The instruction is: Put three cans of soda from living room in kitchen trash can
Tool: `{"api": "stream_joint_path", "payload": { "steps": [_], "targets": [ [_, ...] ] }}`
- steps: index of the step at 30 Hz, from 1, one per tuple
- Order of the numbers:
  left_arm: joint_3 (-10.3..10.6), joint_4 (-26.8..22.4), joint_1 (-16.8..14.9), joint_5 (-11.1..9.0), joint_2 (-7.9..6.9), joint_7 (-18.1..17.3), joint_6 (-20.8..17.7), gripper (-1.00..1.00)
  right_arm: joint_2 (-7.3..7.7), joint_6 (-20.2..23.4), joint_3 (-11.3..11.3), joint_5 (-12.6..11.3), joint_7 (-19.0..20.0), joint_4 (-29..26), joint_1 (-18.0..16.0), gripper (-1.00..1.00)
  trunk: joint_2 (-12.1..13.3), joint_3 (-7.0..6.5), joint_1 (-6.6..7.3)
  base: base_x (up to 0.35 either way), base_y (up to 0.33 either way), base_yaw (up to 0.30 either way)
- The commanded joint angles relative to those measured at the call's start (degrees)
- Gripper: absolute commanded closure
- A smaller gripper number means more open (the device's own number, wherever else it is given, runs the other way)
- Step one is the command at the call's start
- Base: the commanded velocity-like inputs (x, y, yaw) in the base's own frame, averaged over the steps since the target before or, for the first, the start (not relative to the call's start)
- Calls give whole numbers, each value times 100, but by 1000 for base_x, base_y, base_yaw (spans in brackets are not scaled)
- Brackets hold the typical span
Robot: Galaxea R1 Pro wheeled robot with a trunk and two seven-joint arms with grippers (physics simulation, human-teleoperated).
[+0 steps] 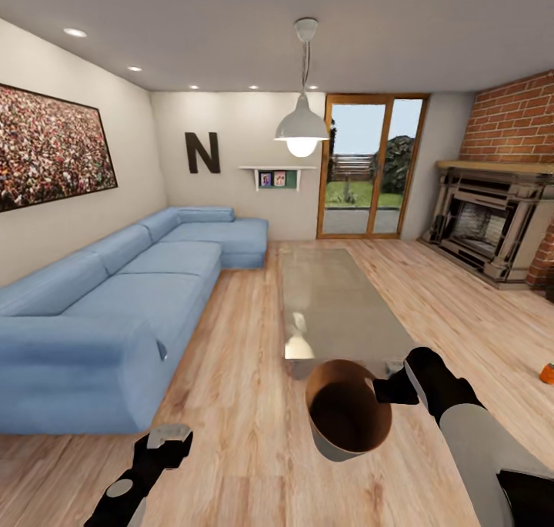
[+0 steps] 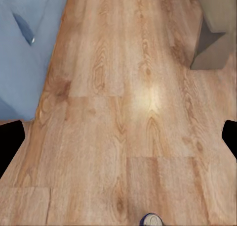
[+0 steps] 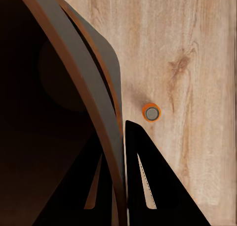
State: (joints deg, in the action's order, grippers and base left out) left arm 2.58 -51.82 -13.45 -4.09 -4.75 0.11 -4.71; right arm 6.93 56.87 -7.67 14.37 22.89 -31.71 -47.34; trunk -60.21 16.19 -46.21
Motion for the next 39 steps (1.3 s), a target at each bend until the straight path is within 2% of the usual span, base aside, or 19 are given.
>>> {"api": "stream_joint_path", "payload": {
  "steps": [1,5,8,10,13,18,20,22,23,25,26,32,39],
  "targets": [
    [116,115,0,-2,0,-10,-3,-100,-4,26,-15,-163,32,-1,-3,100,-1,-1,0,210,-224,-143],
    [428,757,-44,-2,21,-21,-50,-100,-5,21,-15,-163,32,-1,-3,100,-1,-1,0,225,-182,-104],
    [568,1176,-302,-9,37,-26,-411,-100,-10,19,-15,-163,32,-1,-3,100,-1,-1,0,282,-77,-38],
    [622,1606,-633,-29,53,-28,-963,-100,-18,21,-12,-163,32,-1,-3,100,-1,-1,0,308,-32,-16],
    [642,1861,-918,-40,75,-28,-1283,-100,-24,21,-8,-163,32,-1,-3,100,-1,-1,0,272,-15,-7],
    [651,1870,-1209,-49,152,-29,-1505,-100,-40,19,-7,-163,32,-1,-3,100,-1,-1,0,95,-5,-2],
    [653,1851,-1449,-46,227,-25,-1752,-100,-45,18,-6,-163,29,-1,-3,100,-1,-1,0,31,-2,-1],
    [660,1818,-1658,-49,337,-22,-2002,-100,-48,18,-6,-163,26,-1,-3,100,-1,-1,0,16,-1,0],
    [691,1808,-1790,-45,464,-14,-2108,-100,-43,18,-8,-161,25,-1,-3,100,-1,-1,0,9,0,0],
    [759,1818,-1895,-38,587,2,-2173,-100,-31,18,-10,-160,26,-1,-3,100,-1,-1,0,7,0,-10],
    [915,1836,-1991,-34,705,15,-2233,-100,-15,18,-13,-157,27,-1,-3,100,-1,-1,0,10,-11,-68],
    [1220,1865,-2075,-23,806,10,-2323,-100,-7,18,-15,-154,15,-1,-3,100,-1,-1,0,23,-142,-99],
    [1290,1933,-2090,-28,821,-15,-2356,-100,-3,10,-15,-154,0,-1,-3,100,-1,-1,0,4,-296,-33]
  ]
}}
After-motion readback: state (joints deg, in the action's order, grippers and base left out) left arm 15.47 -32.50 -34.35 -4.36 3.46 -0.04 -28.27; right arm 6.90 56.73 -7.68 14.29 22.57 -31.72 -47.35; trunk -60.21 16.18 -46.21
